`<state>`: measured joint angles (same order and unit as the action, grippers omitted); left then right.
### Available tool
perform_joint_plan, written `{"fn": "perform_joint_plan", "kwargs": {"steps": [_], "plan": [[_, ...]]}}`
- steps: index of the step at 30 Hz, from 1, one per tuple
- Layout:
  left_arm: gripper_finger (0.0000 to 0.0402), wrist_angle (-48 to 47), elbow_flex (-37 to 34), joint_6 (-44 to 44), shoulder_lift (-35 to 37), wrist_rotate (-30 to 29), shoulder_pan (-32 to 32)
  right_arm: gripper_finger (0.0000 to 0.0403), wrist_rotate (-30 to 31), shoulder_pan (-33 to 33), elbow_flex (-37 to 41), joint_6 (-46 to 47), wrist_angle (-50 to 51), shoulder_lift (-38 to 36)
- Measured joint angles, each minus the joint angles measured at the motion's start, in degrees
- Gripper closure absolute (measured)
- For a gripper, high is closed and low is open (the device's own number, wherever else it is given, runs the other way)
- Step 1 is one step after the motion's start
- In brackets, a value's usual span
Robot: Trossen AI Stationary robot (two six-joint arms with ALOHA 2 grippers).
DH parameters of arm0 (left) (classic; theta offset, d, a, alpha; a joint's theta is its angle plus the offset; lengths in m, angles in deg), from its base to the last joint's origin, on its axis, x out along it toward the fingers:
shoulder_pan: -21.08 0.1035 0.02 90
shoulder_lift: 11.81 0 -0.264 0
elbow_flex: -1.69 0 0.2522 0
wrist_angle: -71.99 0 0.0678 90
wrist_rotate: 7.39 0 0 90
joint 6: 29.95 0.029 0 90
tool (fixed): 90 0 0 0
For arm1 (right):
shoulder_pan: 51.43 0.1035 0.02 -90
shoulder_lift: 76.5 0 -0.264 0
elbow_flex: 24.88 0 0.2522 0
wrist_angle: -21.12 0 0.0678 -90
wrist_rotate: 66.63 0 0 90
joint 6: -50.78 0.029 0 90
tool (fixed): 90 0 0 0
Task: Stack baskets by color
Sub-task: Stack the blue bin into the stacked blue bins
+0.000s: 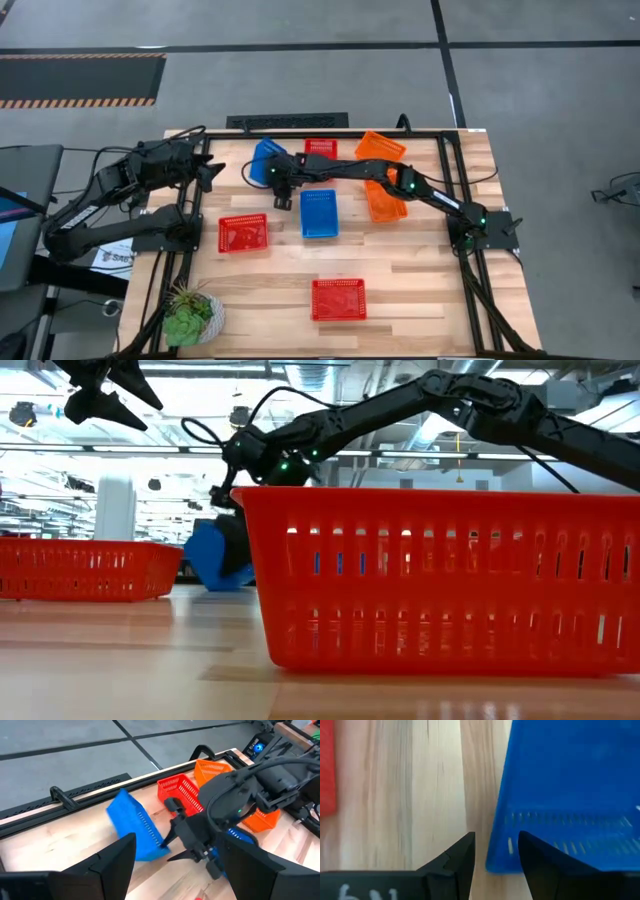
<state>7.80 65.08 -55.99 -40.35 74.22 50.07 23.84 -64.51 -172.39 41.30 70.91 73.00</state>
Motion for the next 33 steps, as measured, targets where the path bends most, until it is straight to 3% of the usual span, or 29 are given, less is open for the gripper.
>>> {"fn": "perform_joint_plan", "kwargs": {"steps": [8, 19, 33], "plan": [[0.0139, -0.22, 0.0, 0.02, 0.0, -0.01, 0.0, 0.023, 0.99, 0.93, 0.08, 2.38, 11.39, -3.06], [0.0139, -0.26, 0.0, 0.0, 0.0, -0.01, 0.01, 0.023, 4.15, 1.89, -0.09, 1.95, 2.3, -5.5], [0.0139, -0.28, 0.0, -0.07, -0.02, -0.01, 0.01, 0.0239, 4.09, 0.53, 0.17, 5.85, -5.55, -1.76]]}}
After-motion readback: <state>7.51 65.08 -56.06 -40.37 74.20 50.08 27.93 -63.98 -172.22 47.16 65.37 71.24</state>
